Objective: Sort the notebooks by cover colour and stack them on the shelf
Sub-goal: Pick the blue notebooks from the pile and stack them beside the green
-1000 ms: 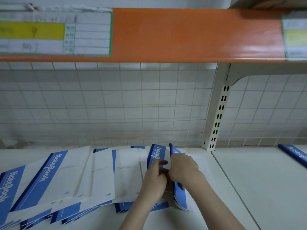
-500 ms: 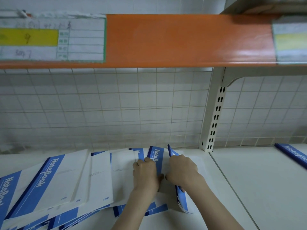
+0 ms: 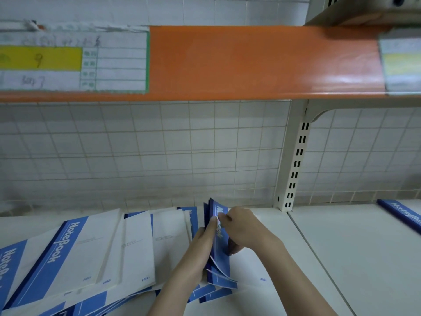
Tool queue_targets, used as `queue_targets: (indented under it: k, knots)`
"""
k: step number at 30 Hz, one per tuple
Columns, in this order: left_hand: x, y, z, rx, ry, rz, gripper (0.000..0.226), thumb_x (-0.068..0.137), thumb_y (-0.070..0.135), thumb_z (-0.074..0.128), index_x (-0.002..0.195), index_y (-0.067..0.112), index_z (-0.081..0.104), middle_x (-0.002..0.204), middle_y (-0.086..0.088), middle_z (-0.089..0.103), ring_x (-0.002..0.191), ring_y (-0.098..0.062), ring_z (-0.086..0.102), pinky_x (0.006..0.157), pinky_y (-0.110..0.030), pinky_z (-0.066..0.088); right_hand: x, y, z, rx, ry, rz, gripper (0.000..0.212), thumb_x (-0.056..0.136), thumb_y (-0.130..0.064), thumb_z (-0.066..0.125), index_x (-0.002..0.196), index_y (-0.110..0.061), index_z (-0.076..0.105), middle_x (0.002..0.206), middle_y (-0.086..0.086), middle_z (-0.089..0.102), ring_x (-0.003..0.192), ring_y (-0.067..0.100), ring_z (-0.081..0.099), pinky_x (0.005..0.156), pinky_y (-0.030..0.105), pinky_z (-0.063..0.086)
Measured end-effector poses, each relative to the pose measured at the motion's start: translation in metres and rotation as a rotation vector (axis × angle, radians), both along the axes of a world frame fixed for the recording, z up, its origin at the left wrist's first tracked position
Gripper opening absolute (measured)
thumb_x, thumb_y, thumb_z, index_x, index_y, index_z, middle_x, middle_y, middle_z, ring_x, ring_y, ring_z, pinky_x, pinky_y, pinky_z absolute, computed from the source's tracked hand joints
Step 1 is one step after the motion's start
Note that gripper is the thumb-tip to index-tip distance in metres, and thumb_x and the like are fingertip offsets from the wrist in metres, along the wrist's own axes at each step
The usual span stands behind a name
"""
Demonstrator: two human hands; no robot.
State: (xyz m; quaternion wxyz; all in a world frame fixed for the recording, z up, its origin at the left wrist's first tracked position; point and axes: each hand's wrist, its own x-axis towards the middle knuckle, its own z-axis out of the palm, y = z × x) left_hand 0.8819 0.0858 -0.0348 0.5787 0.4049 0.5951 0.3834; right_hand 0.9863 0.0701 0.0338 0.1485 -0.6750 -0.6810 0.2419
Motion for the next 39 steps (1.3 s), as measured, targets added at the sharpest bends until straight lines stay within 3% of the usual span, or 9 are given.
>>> queue_targets:
  k: [4,10,14,17,22,27,30,35,39]
  knots:
    - [-0.011,-0.01,0.001,0.1,-0.066,-0.102,0.017,0.093,0.014,0.056,0.107,0.023,0.051,0.097,-0.002,0.064,0.086,-0.019,0.064,0.06,-0.027,0.05,0.01,0.002,-0.007,-0.032,0.1,-0.074,0.03,0.094,-0.015,0.039,0.097,0.008,0.058,0.095,0.025,0.068,0.09,0.036,0.067,0.084,0.04,0.055]
    - [-0.034,-0.016,0.025,0.366,-0.146,-0.035,0.027,0.094,0.002,0.052,0.113,0.02,0.057,0.106,-0.002,0.068,0.101,-0.025,0.063,0.089,-0.04,0.048,0.033,0.007,-0.022,0.237,0.118,-0.308,0.05,0.095,-0.038,0.049,0.133,-0.008,0.038,0.118,0.013,0.053,0.108,0.031,0.054,0.078,0.03,0.043]
    - [-0.05,-0.021,0.038,0.603,-0.118,-0.062,0.036,0.095,0.007,0.051,0.116,0.036,0.054,0.11,0.016,0.068,0.107,-0.007,0.062,0.094,-0.031,0.046,0.026,0.007,-0.02,0.234,0.917,-0.295,0.022,0.094,-0.035,0.055,0.084,-0.015,0.049,0.071,-0.003,0.055,0.059,0.005,0.055,0.05,0.011,0.039]
    - [-0.065,-0.019,0.045,0.691,-0.076,-0.177,0.039,0.095,0.011,0.051,0.121,0.041,0.05,0.116,0.019,0.065,0.11,-0.002,0.06,0.09,-0.022,0.048,0.023,0.005,-0.019,0.351,1.201,-0.203,0.016,0.094,-0.03,0.055,0.106,-0.027,0.064,0.103,-0.014,0.07,0.098,0.003,0.065,0.08,0.019,0.047]
    - [-0.062,-0.017,0.056,0.767,-0.062,0.036,0.022,0.079,0.041,0.07,0.098,0.047,0.062,0.096,0.012,0.071,0.089,-0.008,0.068,0.068,-0.019,0.053,0.009,0.003,-0.026,0.307,1.222,-0.241,0.058,0.089,-0.053,0.048,0.142,-0.034,0.035,0.132,-0.023,0.039,0.127,0.003,0.036,0.109,0.029,0.028]
    - [-0.049,-0.019,0.027,0.777,-0.018,0.189,0.033,0.067,0.053,0.071,0.099,0.044,0.063,0.093,0.013,0.071,0.087,-0.008,0.068,0.078,-0.032,0.054,-0.01,-0.006,-0.053,0.331,1.133,-0.202,0.042,0.098,-0.047,0.035,0.138,-0.035,0.04,0.143,-0.023,0.034,0.128,-0.006,0.029,0.103,0.019,0.019]
    - [-0.052,-0.017,0.019,0.765,0.029,0.191,0.032,0.069,0.048,0.071,0.099,0.049,0.061,0.094,0.018,0.069,0.088,-0.004,0.067,0.079,-0.029,0.053,-0.008,-0.006,-0.058,0.294,1.111,-0.183,0.038,0.1,-0.042,0.033,0.134,-0.03,0.047,0.133,-0.022,0.046,0.123,-0.006,0.037,0.096,0.017,0.025]
    - [-0.057,-0.015,0.006,0.768,0.213,0.143,0.034,0.086,0.015,0.066,0.101,0.042,0.05,0.096,0.025,0.063,0.092,-0.001,0.062,0.077,-0.025,0.049,-0.011,-0.004,-0.065,0.477,0.976,-0.141,0.025,0.102,-0.022,0.031,0.095,-0.012,0.053,0.087,-0.015,0.057,0.077,-0.008,0.051,0.074,0.006,0.038]
    - [-0.057,-0.018,-0.001,0.735,0.268,0.141,0.024,0.09,0.01,0.059,0.106,0.023,0.046,0.106,0.0,0.06,0.098,-0.019,0.059,0.085,-0.041,0.051,-0.017,-0.003,-0.073,0.554,0.91,-0.175,0.026,0.102,-0.019,0.031,0.088,-0.009,0.049,0.08,-0.007,0.051,0.067,-0.006,0.044,0.068,0.007,0.038]
